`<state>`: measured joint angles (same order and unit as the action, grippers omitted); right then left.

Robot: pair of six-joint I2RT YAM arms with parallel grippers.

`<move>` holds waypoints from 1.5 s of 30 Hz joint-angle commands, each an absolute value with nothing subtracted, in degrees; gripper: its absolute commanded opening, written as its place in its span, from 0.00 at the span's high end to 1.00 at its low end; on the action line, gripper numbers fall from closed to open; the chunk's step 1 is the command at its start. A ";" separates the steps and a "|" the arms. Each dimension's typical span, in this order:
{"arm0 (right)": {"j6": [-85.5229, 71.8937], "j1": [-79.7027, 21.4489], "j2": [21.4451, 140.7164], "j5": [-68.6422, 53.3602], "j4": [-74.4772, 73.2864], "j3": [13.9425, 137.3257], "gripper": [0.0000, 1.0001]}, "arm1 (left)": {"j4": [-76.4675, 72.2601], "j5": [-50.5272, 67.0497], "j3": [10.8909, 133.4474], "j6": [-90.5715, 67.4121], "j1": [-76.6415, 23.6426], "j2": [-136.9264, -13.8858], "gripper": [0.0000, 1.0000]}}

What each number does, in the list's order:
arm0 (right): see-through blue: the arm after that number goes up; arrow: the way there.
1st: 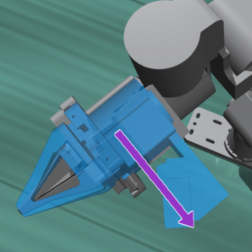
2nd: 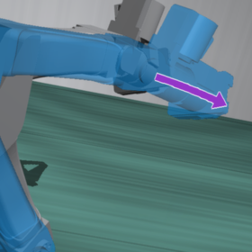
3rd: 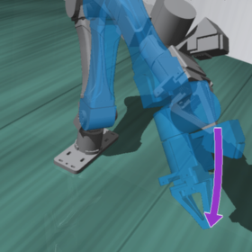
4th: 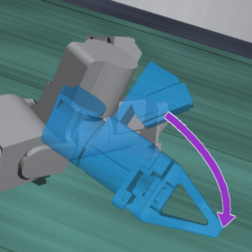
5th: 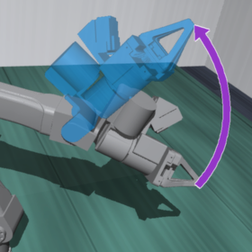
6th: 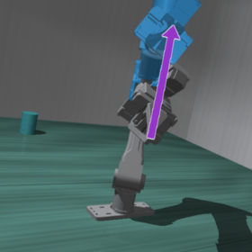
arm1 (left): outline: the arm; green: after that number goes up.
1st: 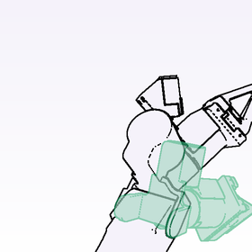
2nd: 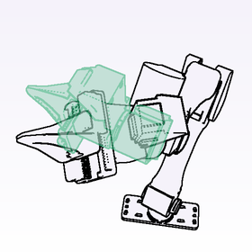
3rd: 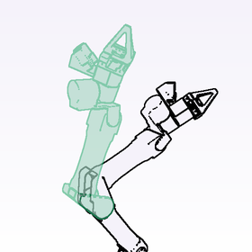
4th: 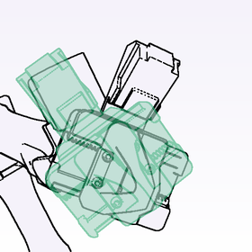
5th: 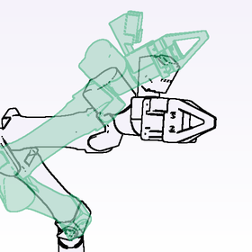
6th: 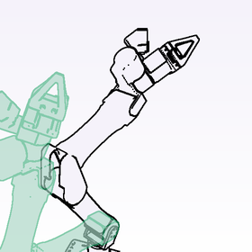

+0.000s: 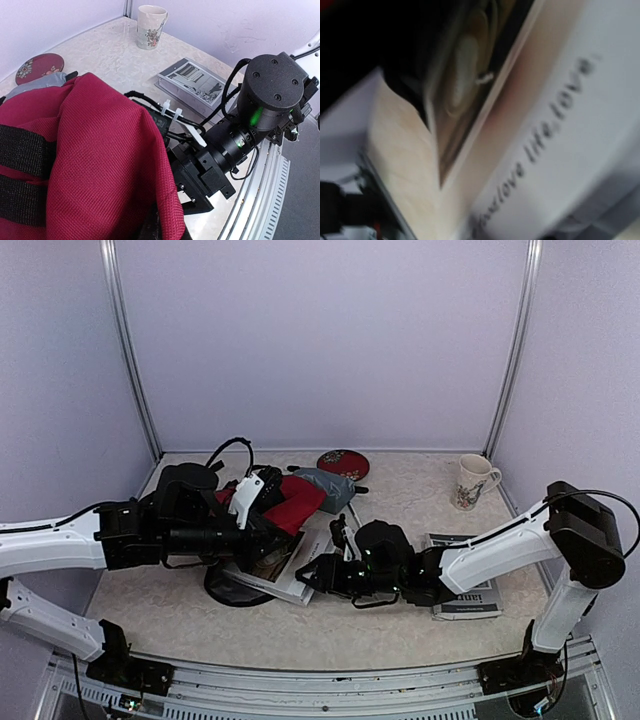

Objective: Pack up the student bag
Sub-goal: Adjust the book in the largest pocket of the bag.

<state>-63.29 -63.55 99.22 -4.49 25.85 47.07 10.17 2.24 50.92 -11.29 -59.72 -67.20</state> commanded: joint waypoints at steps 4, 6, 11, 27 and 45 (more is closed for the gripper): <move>-71.65 -62.57 96.80 1.45 28.44 44.19 0.31 | 11.84 -1.24 52.13 -10.19 -59.32 -65.23 1.00; -75.18 -61.95 95.99 0.83 28.42 40.39 0.27 | 10.76 -0.61 50.43 -10.96 -58.09 -65.20 1.00; -79.00 -59.39 97.76 -6.48 29.10 35.63 0.19 | 9.23 -1.02 47.80 -12.57 -56.66 -66.52 1.00; -79.83 -58.32 105.55 -2.76 24.47 44.41 0.12 | 2.25 5.66 37.87 -14.90 -55.81 -63.49 1.00; -75.27 -58.97 112.84 -15.96 56.00 47.92 0.43 | -1.98 8.58 35.19 -15.24 -52.92 -60.62 1.00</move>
